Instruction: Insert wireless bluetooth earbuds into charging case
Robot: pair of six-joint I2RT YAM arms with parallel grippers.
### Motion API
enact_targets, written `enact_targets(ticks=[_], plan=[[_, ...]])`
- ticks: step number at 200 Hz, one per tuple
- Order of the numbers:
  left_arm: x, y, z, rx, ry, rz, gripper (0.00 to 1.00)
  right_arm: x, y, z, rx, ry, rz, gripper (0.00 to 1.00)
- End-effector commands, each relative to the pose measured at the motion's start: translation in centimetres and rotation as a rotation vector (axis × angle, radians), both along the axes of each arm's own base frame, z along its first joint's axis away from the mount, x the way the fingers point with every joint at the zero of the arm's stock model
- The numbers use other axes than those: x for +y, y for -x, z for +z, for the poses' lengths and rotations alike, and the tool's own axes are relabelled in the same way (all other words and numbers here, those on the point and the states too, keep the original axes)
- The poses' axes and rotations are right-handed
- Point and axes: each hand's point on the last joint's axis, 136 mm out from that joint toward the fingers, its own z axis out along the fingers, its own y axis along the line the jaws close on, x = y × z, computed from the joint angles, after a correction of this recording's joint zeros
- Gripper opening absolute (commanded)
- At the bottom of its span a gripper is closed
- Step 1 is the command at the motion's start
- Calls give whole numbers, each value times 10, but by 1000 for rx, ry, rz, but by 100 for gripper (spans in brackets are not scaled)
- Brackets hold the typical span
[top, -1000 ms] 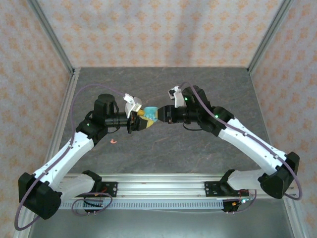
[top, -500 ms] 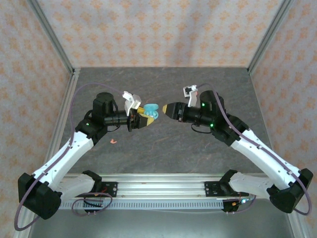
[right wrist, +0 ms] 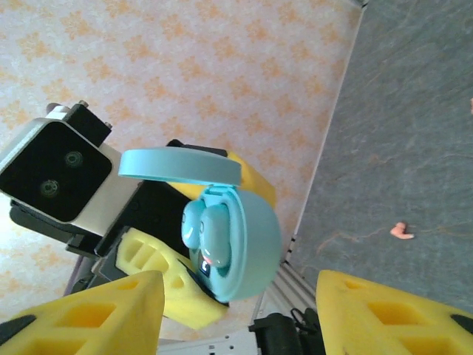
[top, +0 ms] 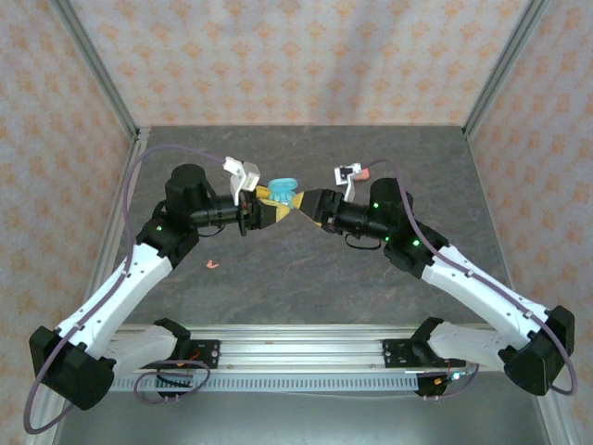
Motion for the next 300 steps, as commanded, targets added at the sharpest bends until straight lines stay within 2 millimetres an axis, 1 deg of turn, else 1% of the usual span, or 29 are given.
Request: enact_targets(ticks=[1,63,111,136,177,199,210,237,260,272,286,300], plan=[[-4,5,22,-43,38,-26,5,8,3,19,-25,-77,38,57],[-5,9,21,-43,36,-36,5,13,-3,23,-10,-118,32,56],[-5,12,23,-45,39,-41,5,17,-5,16,8,-110,38,54],[-5,13,24,-48,39,-43,5,19,-6,14,16,-110,42,48],[-5,13,20,-41,27,-45,6,20,-7,17,19,-136,44,29],[-5,14,17,-45,18,-49,7,19,-9,19,20,-148,34,22],[-5,14,16,-49,14,-49,10,18,-9,20,20,-157,27,20],[-4,16,15,-63,6,-48,25,16,-10,22,24,-176,13,17],[-2,18,16,-89,-1,-44,46,15,-11,24,22,-181,6,16],[0,20,13,-106,-20,-38,56,15,-10,24,20,-179,5,16],[5,23,7,-131,-58,-23,61,14,-10,23,18,-175,2,16],[10,24,4,-145,-87,-1,62,13,-11,20,18,-163,-3,15]])
